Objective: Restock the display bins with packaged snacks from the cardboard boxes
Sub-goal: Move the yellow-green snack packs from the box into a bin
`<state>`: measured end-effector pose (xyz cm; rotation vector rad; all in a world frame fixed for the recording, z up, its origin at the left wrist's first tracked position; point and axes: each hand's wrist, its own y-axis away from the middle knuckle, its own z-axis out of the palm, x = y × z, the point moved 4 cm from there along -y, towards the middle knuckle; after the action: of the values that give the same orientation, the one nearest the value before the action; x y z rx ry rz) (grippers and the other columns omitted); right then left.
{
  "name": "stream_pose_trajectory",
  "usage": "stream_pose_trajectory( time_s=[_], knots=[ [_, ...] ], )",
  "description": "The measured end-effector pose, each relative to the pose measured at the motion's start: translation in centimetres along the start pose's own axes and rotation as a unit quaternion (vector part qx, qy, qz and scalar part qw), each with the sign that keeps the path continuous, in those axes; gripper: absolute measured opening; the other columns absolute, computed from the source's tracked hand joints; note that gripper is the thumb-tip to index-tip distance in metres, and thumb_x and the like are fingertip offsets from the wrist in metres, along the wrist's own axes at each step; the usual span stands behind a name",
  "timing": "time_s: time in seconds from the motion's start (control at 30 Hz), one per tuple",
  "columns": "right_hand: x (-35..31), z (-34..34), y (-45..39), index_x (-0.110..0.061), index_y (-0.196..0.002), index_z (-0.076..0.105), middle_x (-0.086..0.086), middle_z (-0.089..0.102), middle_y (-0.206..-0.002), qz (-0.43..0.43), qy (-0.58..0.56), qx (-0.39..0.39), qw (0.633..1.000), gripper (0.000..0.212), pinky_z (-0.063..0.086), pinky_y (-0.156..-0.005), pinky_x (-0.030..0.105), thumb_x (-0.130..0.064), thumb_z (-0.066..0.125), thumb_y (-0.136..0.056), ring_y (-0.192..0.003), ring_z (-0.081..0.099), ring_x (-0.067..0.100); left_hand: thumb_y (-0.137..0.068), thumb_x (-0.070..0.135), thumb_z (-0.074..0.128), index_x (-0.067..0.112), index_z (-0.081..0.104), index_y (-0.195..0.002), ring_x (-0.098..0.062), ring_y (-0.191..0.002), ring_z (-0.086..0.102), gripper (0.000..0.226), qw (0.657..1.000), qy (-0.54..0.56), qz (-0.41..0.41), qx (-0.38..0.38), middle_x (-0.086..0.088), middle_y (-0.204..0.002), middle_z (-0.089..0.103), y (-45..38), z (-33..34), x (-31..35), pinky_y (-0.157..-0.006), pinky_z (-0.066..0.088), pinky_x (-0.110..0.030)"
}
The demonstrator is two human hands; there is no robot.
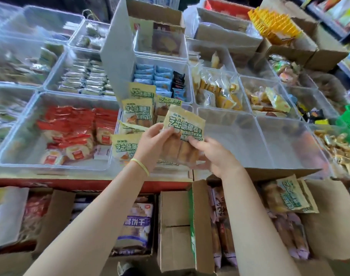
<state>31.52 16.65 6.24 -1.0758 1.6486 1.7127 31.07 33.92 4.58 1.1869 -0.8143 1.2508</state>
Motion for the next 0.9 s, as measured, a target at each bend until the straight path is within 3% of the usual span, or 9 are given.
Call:
stream_pose_trajectory(
  time_s=[0.1,0.2,0.3,0.4,0.47,0.6,0.77,0.9],
  knots=[
    [-0.9,0.5,-2.2,-0.017,-0.119,0.062,0.010,0.072,-0.105,0.033,0.000,-0.025,0.999,0.025,0.055,-0.085,0.063,-0.026,0.065,-0.095,-0.092,0.068,0.036,-0.094,0.025,0.065,0.019,0.071,-0.087,-0.010,-0.084,0.063,0.011,0.999,-0.036,0.011,0.000,-0.001,-0.089,0.071,-2.5,-0.9,-0.4,-0.080,0.051,-0.034],
    [-2.0,0.6,-5.2,-0.017,-0.112,0.063,0.007,0.071,-0.106,-0.010,0.018,0.039,0.999,0.015,0.054,-0.088,0.058,-0.021,0.061,-0.098,-0.091,0.066,0.030,-0.096,0.025,0.061,0.019,0.065,-0.098,-0.004,-0.083,0.058,0.008,0.965,-0.235,0.113,0.036,0.006,-0.092,0.065,-5.3,-1.7,0.2,-0.078,0.046,-0.028],
    [-3.6,0.6,-9.1,-0.022,-0.099,0.064,0.002,0.071,-0.110,-0.095,0.002,0.118,0.988,0.009,0.051,-0.090,0.043,-0.017,0.057,-0.100,-0.106,0.067,0.027,-0.095,0.026,0.056,0.016,0.060,-0.123,-0.024,-0.107,0.056,0.030,0.861,-0.463,0.201,0.064,-0.004,-0.121,0.060,-7.4,-3.3,0.1,-0.096,0.042,-0.039],
    [-4.3,1.0,-13.7,-0.020,-0.093,0.063,0.008,0.070,-0.117,-0.126,-0.004,0.142,0.982,0.009,0.051,-0.094,0.043,-0.018,0.058,-0.100,-0.112,0.065,0.029,-0.094,0.033,0.049,0.020,0.060,-0.124,-0.028,-0.124,0.047,0.034,0.751,-0.638,0.157,0.056,-0.005,-0.132,0.056,-8.8,-5.5,-2.3,-0.106,0.033,-0.044],
    [-4.0,1.9,-16.9,-0.010,-0.097,0.063,0.013,0.068,-0.121,-0.115,0.009,0.131,0.985,0.011,0.051,-0.094,0.047,-0.021,0.060,-0.098,-0.112,0.065,0.034,-0.096,0.039,0.044,0.022,0.058,-0.126,-0.028,-0.127,0.045,0.037,0.712,-0.691,0.127,0.022,-0.003,-0.133,0.055,-9.3,-6.3,-4.3,-0.110,0.030,-0.046],
    [-1.2,3.7,-20.8,-0.009,-0.122,0.064,0.005,0.067,-0.114,-0.078,0.124,0.165,0.975,0.024,0.048,-0.089,0.032,-0.016,0.056,-0.100,-0.107,0.063,0.026,-0.095,0.046,0.040,0.025,0.051,-0.135,-0.028,-0.133,0.040,0.047,0.704,-0.702,0.109,-0.002,-0.003,-0.137,0.054,-9.9,-7.5,-6.4,-0.117,0.020,-0.050],
    [0.1,3.7,-22.9,-0.015,-0.137,0.052,0.012,0.059,-0.135,-0.052,0.204,0.209,0.955,0.038,0.045,-0.098,0.036,-0.032,0.050,-0.103,-0.121,0.056,0.033,-0.095,0.052,0.036,0.031,0.029,-0.151,-0.031,-0.149,0.018,0.060,0.707,-0.702,0.075,-0.039,-0.006,-0.161,0.025,-10.5,-7.6,-7.0,-0.121,0.009,-0.054],
    [-0.1,4.3,-22.5,-0.009,-0.137,0.041,0.012,0.050,-0.133,-0.077,0.243,0.249,0.934,0.057,0.046,-0.086,0.034,-0.043,0.061,-0.095,-0.109,0.057,0.026,-0.095,0.054,0.035,0.034,0.024,-0.152,-0.034,-0.150,0.013,0.061,0.693,-0.716,0.062,-0.054,-0.008,-0.164,0.014,-11.0,-7.2,-6.9,-0.120,0.010,-0.055]
  ],
)
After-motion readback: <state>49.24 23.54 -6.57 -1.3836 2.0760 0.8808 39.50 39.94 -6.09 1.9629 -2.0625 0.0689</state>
